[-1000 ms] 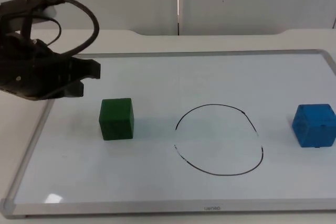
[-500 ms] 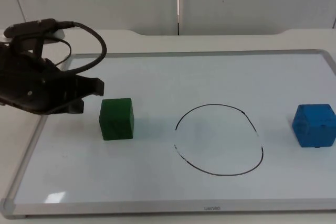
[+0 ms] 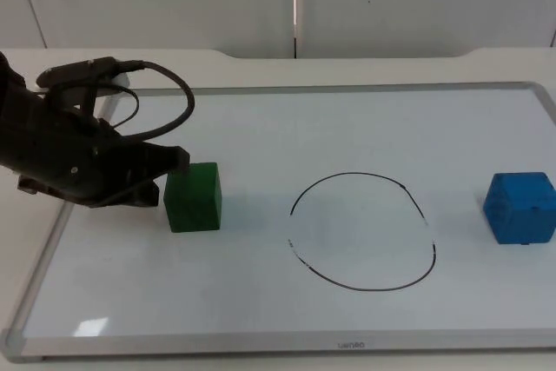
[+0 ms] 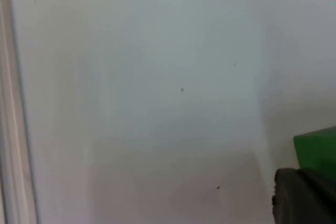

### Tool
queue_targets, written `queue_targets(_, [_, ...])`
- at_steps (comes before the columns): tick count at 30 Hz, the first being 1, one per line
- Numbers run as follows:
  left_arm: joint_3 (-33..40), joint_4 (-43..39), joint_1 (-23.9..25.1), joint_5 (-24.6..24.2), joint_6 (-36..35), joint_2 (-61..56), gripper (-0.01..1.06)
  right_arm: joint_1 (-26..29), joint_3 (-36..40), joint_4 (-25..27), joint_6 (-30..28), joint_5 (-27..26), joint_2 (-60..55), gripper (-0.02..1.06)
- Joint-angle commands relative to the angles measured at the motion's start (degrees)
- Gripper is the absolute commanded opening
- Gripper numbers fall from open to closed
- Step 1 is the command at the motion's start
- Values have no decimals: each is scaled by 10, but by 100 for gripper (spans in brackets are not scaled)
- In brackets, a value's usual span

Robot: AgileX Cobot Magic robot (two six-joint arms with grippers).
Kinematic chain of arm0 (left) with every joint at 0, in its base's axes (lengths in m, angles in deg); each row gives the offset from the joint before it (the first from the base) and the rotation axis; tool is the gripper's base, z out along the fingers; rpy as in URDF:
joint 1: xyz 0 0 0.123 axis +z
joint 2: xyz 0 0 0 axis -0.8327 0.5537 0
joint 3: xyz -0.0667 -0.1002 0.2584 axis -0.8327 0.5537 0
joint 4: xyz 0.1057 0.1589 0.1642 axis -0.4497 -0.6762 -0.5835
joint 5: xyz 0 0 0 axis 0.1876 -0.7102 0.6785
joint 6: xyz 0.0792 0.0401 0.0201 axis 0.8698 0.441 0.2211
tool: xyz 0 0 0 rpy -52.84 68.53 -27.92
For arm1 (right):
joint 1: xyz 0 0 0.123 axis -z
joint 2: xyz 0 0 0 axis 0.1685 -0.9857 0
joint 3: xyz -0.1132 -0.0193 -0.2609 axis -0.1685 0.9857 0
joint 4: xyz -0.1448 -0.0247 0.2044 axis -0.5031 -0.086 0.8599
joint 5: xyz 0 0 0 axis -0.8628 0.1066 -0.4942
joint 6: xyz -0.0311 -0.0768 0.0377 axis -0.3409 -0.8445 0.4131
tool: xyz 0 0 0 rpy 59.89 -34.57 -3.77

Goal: Push the two cubes into the marked area.

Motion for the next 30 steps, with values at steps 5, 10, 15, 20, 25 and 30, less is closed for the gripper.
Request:
queue_targets(5, [-3, 8, -3, -35, -4, -1, 0, -3, 1, 1, 2, -3, 2, 105])
queue_targets(10, [-3, 16, -25, -27, -4, 1, 0, -3, 1, 1, 2, -3, 2, 105])
queue_targets(15, [-8, 19, -47, -26, 7, 13, 0, -3, 1, 1, 2, -3, 2, 105])
queue_targets(20, [-13, 19, -50, -31, 7, 21, 0, -3, 1, 0, 2, -3, 2, 105])
queue_targets(25, [-14, 19, -50, -35, 7, 21, 0, -3, 1, 0, 2, -3, 2, 105])
queue_targets(30, [-14, 19, -60, -38, 7, 21, 0, -3, 1, 0, 2, -3, 2, 105])
